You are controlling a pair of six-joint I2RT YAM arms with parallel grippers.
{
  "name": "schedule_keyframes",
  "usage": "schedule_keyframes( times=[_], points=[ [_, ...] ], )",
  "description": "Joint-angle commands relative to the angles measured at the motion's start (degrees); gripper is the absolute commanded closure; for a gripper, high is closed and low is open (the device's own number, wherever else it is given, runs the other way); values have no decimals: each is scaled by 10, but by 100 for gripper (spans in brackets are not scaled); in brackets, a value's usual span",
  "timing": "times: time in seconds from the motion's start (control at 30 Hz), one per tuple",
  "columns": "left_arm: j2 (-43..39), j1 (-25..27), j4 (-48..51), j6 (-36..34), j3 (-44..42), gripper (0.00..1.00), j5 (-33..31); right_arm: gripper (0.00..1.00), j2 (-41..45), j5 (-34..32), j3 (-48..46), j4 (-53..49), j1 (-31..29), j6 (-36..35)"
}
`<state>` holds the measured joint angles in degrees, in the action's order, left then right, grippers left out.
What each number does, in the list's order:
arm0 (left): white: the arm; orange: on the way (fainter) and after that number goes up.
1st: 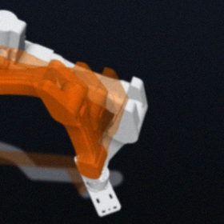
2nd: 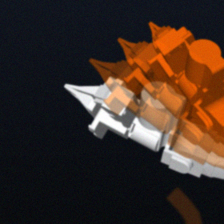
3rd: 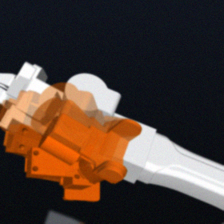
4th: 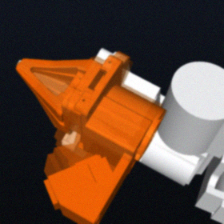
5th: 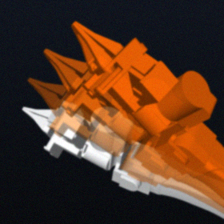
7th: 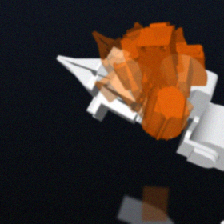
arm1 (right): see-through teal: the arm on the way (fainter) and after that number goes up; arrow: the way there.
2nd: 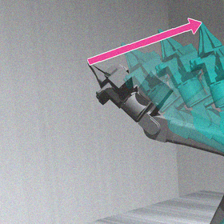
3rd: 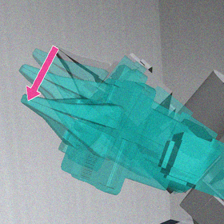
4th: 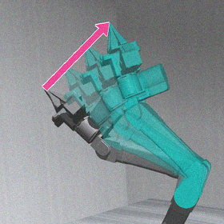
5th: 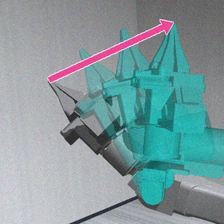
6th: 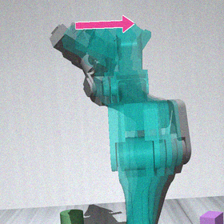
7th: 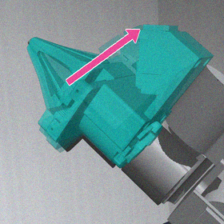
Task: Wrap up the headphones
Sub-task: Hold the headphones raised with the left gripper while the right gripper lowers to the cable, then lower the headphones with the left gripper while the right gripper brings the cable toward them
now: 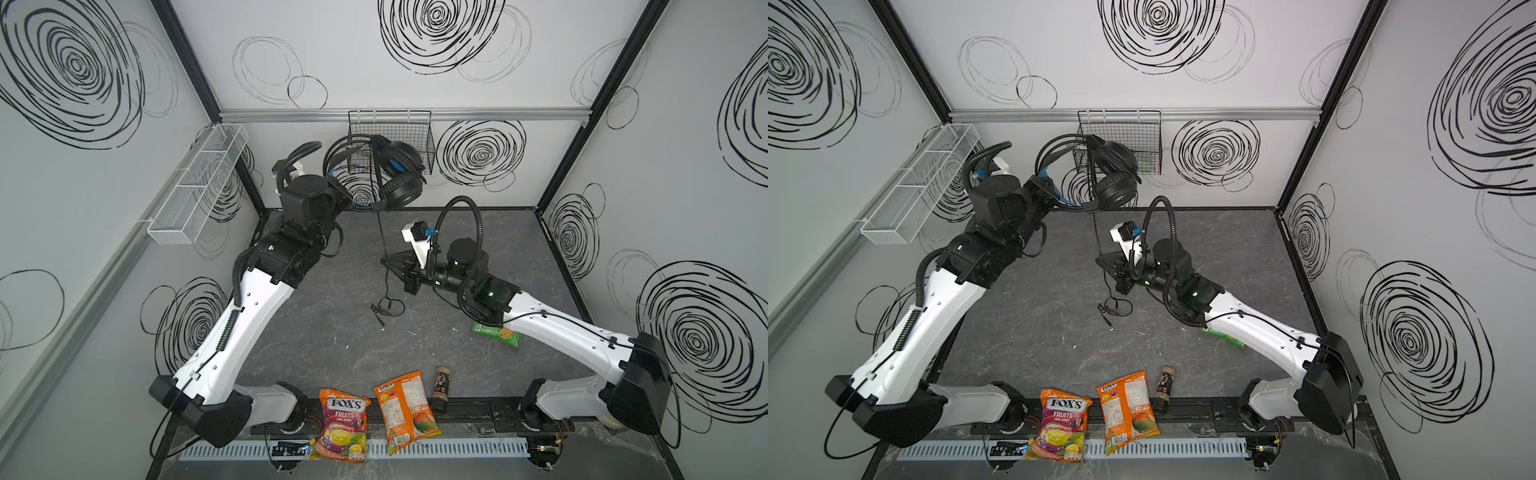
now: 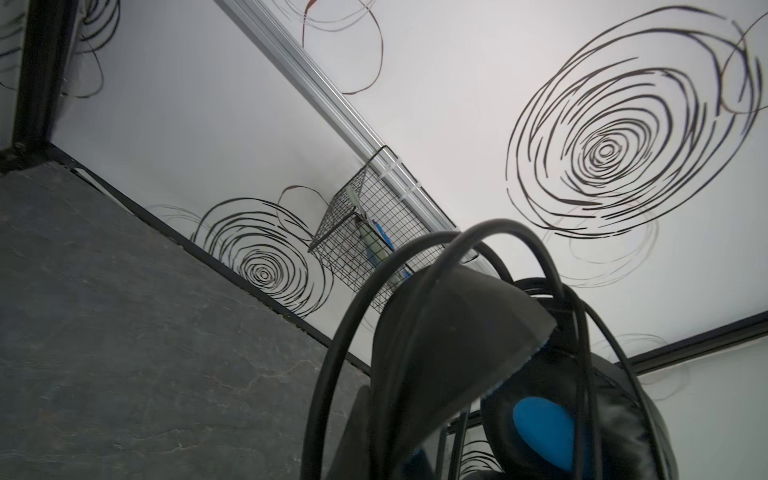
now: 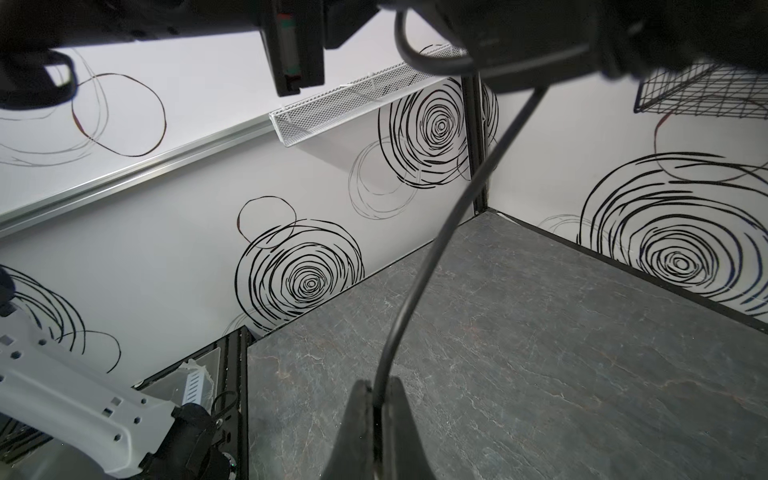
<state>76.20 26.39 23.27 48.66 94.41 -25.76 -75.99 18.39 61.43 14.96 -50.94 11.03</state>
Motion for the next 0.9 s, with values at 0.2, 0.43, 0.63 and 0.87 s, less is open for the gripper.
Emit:
schedule_keyframes(
  times=[0.2, 0.43, 0.63, 0.87],
  points=[
    [16, 84, -87, -314, 2, 100, -260, 100, 41, -33, 56, -117, -48, -105],
    [1, 132, -187, -503, -92, 100, -335, 100, 73, -107, 68, -164, -63, -168],
    [-12, 148, -208, -611, -119, 100, -327, 99, 67, -188, 98, -210, -63, -250],
    [-33, 174, -314, -773, -173, 100, -379, 98, 63, -267, 111, -232, -62, -337]
  ],
)
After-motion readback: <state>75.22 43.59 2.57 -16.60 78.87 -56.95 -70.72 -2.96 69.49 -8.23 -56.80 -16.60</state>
